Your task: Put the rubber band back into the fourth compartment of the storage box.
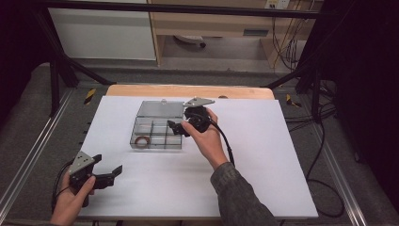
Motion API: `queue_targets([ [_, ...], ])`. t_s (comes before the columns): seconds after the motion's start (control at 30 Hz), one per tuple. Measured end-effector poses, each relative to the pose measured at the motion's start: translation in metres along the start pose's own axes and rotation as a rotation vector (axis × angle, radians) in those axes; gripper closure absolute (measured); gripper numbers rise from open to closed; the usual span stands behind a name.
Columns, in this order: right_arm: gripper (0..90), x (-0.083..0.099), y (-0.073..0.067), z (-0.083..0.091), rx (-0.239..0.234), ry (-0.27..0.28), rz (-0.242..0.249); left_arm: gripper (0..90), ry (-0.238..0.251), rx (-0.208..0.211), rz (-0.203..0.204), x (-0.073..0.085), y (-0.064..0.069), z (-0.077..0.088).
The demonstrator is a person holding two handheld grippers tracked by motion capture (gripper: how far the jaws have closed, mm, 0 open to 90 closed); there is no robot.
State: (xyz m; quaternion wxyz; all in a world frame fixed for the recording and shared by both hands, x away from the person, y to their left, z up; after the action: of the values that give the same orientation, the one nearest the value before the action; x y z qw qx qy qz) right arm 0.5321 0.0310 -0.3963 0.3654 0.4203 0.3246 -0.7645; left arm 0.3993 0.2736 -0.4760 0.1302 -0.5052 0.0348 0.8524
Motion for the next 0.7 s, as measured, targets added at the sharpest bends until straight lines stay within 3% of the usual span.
queue_targets([
  [0.4,11.3,0.004,0.015,0.055,0.023,0.074,-0.002,6.3,0.001,-0.001,0.005,0.000,0.000,0.001],
  [0.7,9.6,0.032,0.021,0.101,0.052,0.130,-0.009,6.3,0.009,0.007,0.024,-0.002,0.001,0.003],
])
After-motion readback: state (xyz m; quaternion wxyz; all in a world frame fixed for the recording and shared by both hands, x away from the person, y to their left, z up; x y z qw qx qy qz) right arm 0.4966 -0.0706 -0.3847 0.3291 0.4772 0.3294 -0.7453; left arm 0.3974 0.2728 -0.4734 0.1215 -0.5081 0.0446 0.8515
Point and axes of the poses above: each handheld gripper's, and its own axes: z roughly backward along the jaws, x roughly out of its underside, y roughly to its right, the point moved 10 cm from there along -z, roughly forward along the jaws, and after that the axes turned 15 degrees about -x, right-handed, at the moved point
